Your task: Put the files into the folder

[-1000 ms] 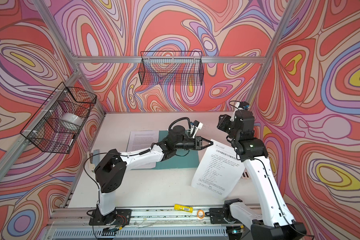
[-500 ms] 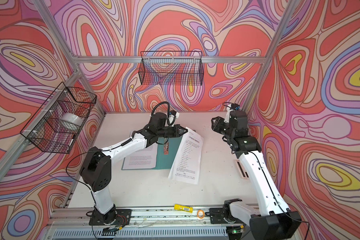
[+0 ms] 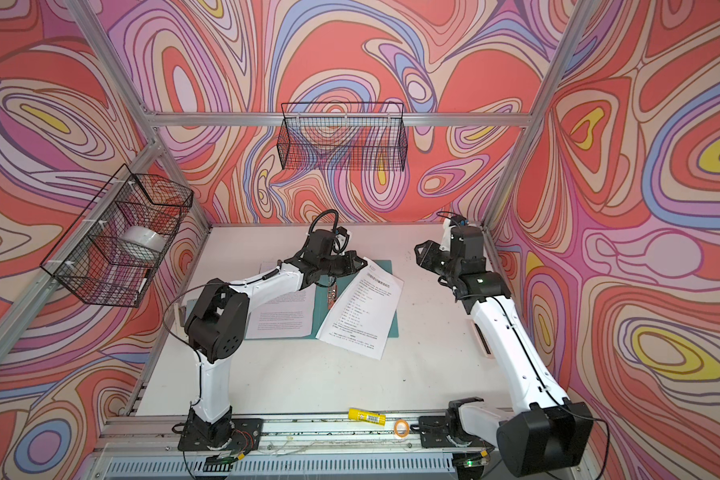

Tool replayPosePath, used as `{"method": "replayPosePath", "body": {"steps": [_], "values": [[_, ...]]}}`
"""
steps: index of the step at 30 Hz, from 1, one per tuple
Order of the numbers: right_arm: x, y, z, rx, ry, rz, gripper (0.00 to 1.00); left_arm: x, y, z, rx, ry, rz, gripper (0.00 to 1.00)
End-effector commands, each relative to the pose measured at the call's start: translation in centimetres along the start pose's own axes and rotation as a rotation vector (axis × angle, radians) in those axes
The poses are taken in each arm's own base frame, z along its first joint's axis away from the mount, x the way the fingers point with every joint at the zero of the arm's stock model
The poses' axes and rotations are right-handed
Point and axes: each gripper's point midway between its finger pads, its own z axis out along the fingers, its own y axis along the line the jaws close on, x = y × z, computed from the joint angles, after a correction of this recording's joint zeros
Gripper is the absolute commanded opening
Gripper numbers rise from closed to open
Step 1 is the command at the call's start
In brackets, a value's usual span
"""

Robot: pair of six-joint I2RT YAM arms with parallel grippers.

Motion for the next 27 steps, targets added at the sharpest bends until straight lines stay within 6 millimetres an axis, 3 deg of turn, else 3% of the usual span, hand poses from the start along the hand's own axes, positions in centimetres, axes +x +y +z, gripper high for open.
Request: {"method": "replayPosePath", "body": {"steps": [1,16,27], "values": [[0.1,-0.1,0.5,-0.012,0.001,0.009,0.42,-1.4,0.0,0.5,0.003,-0.076,-0.037,0.00],[0.2,-0.3,0.9,-0.008,0.006,0.020,0.41,-4.3,2.2,3.1,-0.020,-0.106,-0.129,0.00],[0.2,0.0,1.7,-0.027,0.019,0.034,0.40,-4.7,7.0,1.2,-0.052,-0.077,-0.075,0.00]]}}
